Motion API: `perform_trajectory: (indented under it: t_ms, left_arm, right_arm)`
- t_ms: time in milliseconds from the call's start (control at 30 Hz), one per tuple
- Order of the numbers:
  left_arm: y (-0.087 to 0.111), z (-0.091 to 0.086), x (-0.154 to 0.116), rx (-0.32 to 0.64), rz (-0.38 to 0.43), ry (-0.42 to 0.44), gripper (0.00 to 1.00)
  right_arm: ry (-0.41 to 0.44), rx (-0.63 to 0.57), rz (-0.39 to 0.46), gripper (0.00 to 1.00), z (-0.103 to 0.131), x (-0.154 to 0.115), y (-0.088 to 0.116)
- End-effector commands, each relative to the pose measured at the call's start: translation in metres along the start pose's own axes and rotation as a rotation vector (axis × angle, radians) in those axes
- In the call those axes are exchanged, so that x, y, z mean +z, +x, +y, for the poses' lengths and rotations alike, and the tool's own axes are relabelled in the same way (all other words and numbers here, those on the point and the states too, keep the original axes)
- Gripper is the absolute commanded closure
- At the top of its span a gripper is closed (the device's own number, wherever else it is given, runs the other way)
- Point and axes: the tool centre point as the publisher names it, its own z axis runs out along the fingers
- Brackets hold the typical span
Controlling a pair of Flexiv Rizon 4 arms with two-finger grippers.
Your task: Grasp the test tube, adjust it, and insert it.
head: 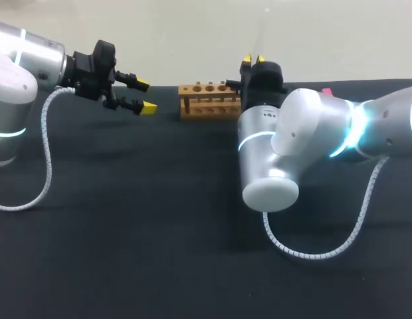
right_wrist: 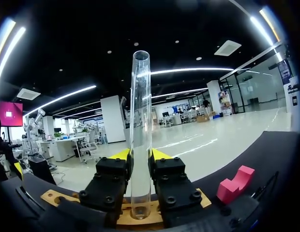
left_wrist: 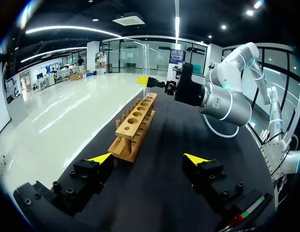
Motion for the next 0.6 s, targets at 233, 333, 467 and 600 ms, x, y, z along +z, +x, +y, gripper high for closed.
perform_trajectory:
  t_ms: [233, 333, 467, 600]
  left_arm:
    - [0.0007, -0.0002, 0.0001, 0.002, -0.003, -0.002, 0.0]
    - [0.0007, -0.0002, 0.0001, 0.002, -0.003, -0.002, 0.0]
    - [0.0007, -0.0002, 0.0001, 0.002, -0.003, -0.002, 0.0]
    - [0.0007, -0.0002, 0.0001, 0.002, -0.003, -0.002, 0.0]
  right_arm:
    - [-0.145, -0.018, -0.017, 1.0, -0.0003, -0.0007, 0.0043]
    - [-0.145, -0.022, -0.015, 1.0, 0.0001, -0.0015, 0.0044]
    - [-0.142, -0.023, -0.01, 1.0, -0.0007, -0.0027, 0.0048]
    - [-0.139, -0.02, -0.009, 0.87, -0.002, -0.0036, 0.0031]
